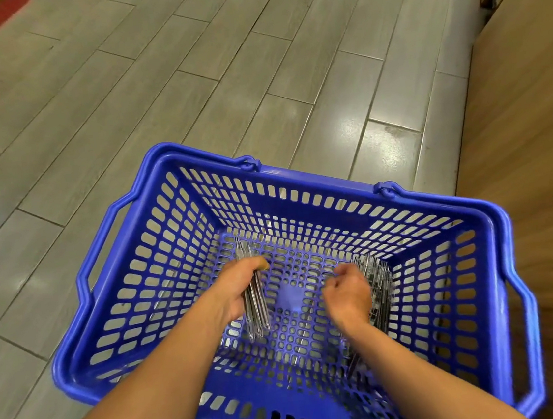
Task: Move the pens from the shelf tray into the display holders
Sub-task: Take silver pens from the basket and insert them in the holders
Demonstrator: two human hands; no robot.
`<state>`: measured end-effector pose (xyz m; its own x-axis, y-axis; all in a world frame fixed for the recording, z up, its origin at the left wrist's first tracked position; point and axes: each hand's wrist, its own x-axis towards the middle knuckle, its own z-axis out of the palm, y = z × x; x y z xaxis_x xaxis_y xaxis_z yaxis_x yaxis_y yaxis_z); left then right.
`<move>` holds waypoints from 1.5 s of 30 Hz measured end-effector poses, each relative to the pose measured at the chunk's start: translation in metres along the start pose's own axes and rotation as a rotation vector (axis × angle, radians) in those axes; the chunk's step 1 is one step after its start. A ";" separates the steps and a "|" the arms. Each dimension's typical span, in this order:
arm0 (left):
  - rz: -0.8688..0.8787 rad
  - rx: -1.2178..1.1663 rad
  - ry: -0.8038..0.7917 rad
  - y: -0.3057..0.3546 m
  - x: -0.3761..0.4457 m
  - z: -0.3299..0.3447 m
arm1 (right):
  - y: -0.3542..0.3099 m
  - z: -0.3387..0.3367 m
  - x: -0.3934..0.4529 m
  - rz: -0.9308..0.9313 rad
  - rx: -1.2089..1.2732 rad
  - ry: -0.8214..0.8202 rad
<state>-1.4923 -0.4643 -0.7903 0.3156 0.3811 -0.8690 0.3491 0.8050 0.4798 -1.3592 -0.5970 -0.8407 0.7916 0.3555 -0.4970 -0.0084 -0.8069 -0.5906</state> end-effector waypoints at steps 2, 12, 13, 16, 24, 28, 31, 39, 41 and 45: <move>-0.002 -0.033 0.038 -0.001 0.001 0.000 | 0.017 -0.009 0.012 -0.022 -0.134 0.094; -0.013 -0.055 0.064 -0.004 0.004 0.001 | 0.027 -0.005 0.021 -0.015 -0.470 0.089; -0.018 -0.049 0.059 -0.004 0.004 0.001 | 0.023 -0.005 0.020 -0.019 -0.414 0.077; -0.023 -0.033 0.049 -0.004 0.004 0.001 | 0.003 -0.007 0.012 -0.008 -0.028 -0.028; 0.007 -0.141 -0.054 -0.004 0.003 0.002 | -0.053 0.015 -0.032 -0.153 0.482 -0.577; 0.045 -0.054 -0.028 -0.005 0.001 0.003 | -0.053 0.027 -0.038 -0.224 0.396 -0.493; 0.042 -0.098 -0.032 -0.004 0.002 0.004 | -0.048 0.022 -0.033 -0.238 0.461 -0.546; 0.005 -0.076 0.080 -0.004 0.004 0.001 | 0.011 0.009 0.012 0.027 -0.237 -0.018; 0.005 -0.090 0.083 -0.004 0.004 0.002 | 0.017 0.011 0.014 -0.025 -0.390 -0.037; 0.005 -0.116 0.064 -0.003 0.007 0.002 | 0.015 0.015 0.017 -0.059 -0.558 -0.050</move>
<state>-1.4891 -0.4648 -0.7974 0.2590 0.4108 -0.8741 0.2421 0.8485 0.4705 -1.3553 -0.5955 -0.8676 0.7512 0.4182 -0.5108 0.3699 -0.9075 -0.1990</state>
